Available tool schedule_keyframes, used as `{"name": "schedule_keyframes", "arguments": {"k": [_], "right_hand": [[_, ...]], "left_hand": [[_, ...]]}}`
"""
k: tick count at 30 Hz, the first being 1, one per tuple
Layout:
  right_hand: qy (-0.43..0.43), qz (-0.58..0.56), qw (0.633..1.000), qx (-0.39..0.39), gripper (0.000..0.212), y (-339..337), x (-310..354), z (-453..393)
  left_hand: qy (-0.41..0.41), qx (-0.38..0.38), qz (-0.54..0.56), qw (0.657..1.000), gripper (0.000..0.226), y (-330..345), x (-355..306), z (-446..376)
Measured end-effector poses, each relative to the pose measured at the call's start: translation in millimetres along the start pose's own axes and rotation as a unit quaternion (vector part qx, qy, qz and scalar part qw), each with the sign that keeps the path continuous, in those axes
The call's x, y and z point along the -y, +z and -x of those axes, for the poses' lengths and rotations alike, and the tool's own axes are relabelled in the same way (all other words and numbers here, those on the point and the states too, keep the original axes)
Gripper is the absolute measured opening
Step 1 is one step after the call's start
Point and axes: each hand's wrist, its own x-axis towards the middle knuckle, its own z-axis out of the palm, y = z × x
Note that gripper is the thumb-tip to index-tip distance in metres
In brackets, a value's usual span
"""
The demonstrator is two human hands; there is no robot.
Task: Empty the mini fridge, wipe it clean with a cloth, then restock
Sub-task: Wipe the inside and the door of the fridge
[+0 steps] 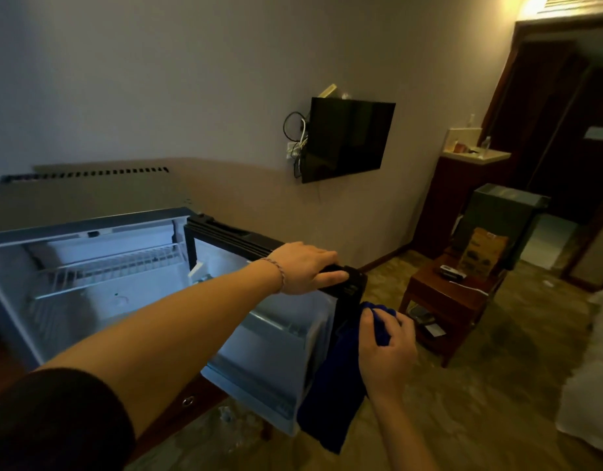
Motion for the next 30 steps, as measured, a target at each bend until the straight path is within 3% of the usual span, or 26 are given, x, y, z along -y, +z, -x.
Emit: {"name": "schedule_keyframes", "arguments": {"k": [3,9,14,20,27,30], "right_hand": [[0.009,0.022,1.0,0.012,0.015,1,1,6],[-0.026,0.031,0.999,0.033,0.035,9,16,23],[-0.11,0.036,0.992,0.057,0.039,29,49,45],[-0.19,0.044,0.972,0.132,0.033,89,94,73],[-0.233,0.015,0.95,0.207,0.016,194,142,104],[-0.281,0.027,0.924,0.258,0.015,246,167,127]], "left_hand": [[-0.001,0.003,-0.001,1.0,0.043,0,-3,-6],[-0.018,0.006,-0.003,1.0,0.061,2,3,-1],[-0.076,-0.099,0.098,0.987,0.054,6,31,29],[-0.143,-0.166,0.077,0.973,0.056,-3,97,109],[-0.262,-0.065,0.016,0.963,0.082,-16,193,262],[-0.31,0.003,-0.014,0.951,0.076,-19,224,334]]}}
